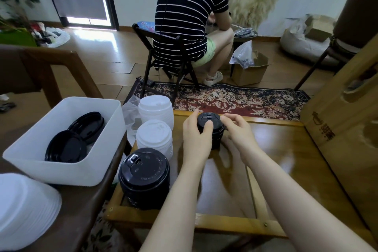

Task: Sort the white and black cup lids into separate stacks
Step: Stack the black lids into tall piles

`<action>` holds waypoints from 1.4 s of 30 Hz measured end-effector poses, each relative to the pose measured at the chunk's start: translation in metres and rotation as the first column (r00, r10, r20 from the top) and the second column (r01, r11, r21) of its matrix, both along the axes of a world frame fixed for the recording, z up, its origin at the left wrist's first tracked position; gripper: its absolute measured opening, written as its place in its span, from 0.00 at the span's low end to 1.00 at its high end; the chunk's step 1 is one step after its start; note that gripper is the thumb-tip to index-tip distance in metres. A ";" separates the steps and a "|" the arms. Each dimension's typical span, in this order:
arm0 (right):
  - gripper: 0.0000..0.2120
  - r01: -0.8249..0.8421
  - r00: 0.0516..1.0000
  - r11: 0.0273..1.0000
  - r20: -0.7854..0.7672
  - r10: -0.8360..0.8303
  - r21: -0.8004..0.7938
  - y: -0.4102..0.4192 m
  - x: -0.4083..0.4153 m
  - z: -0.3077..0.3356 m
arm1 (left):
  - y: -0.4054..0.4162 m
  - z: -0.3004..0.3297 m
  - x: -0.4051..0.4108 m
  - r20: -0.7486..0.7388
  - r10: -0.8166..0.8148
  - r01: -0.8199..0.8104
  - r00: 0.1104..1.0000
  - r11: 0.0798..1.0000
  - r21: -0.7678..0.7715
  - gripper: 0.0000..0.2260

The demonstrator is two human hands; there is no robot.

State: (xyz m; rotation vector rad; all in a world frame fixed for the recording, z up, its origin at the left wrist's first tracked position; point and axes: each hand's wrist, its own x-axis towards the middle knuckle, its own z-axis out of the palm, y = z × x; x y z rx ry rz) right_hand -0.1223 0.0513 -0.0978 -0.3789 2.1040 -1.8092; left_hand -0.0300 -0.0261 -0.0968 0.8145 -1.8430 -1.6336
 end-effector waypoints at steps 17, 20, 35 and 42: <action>0.19 -0.191 0.875 0.895 -0.343 0.341 0.403 0.044 0.023 0.024 | 0.042 0.033 0.054 0.290 -0.015 0.125 0.957 0.924 -0.363 0.25; 0.21 -0.120 0.761 0.754 -0.429 0.487 0.646 0.036 0.023 0.020 | 0.046 0.030 0.062 0.396 -0.039 0.192 0.917 0.914 -0.356 0.26; 0.18 0.075 0.526 0.538 -0.492 0.694 0.839 0.007 0.013 0.040 | 0.012 0.085 0.093 0.224 -0.048 0.182 0.973 0.759 -0.625 0.21; 0.20 -0.128 0.384 0.639 -0.556 0.737 0.758 -0.047 0.049 0.083 | -0.052 0.116 0.160 0.223 0.188 0.030 0.957 0.698 -0.715 0.20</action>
